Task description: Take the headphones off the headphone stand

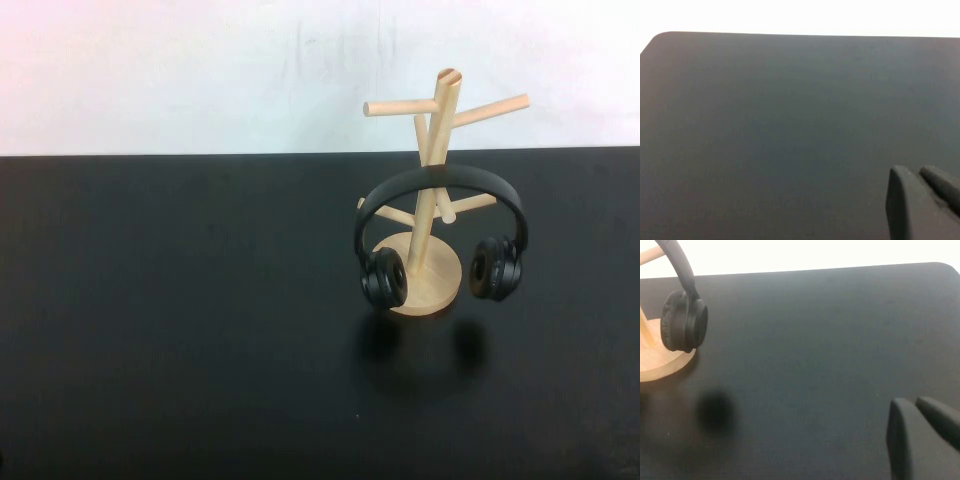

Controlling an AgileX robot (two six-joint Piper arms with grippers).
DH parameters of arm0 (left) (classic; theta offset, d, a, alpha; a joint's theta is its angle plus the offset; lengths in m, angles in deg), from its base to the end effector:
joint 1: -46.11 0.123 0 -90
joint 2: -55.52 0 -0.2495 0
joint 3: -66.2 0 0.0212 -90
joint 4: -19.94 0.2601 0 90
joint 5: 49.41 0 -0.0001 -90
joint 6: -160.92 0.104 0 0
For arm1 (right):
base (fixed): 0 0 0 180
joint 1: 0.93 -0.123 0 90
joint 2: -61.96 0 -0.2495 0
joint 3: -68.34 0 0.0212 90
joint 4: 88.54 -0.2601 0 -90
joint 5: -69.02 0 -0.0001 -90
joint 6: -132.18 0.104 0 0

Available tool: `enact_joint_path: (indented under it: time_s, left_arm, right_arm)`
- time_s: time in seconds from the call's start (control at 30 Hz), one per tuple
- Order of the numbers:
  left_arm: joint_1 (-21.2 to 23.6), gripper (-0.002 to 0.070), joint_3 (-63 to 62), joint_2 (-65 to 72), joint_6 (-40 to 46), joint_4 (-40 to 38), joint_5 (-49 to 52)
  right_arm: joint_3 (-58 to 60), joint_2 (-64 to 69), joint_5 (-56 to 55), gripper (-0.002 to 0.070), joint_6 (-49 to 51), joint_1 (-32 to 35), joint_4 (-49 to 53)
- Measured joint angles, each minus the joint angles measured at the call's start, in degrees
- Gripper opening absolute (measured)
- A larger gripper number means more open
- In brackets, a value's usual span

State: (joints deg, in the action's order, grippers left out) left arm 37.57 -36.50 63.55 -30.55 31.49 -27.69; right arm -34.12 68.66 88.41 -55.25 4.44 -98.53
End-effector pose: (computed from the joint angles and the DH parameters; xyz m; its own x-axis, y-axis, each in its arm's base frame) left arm 0.1097 -0.0087 0.1703 -0.2843 0.0300 -0.9583 0.0743 0.9972 0.0092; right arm 0.1099 -0.0043 0.1752 -0.2286 0.0565 -0.9719 0.0457 0.9978 0.0473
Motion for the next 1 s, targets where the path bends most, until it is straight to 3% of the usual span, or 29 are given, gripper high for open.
enact_joint_path:
  time_s: [0.8, 1.0]
  left_arm:
    - [0.0, 0.0002, 0.0, 0.0, 0.0, 0.0, 0.0]
    - [0.0, 0.0002, 0.0, 0.0, 0.0, 0.0, 0.0]
  right_arm:
    - [0.0, 0.0, -0.1, -0.0006, 0.0, 0.0, 0.0]
    - [0.0, 0.0, -6.5, -0.0006, 0.0, 0.0, -0.1]
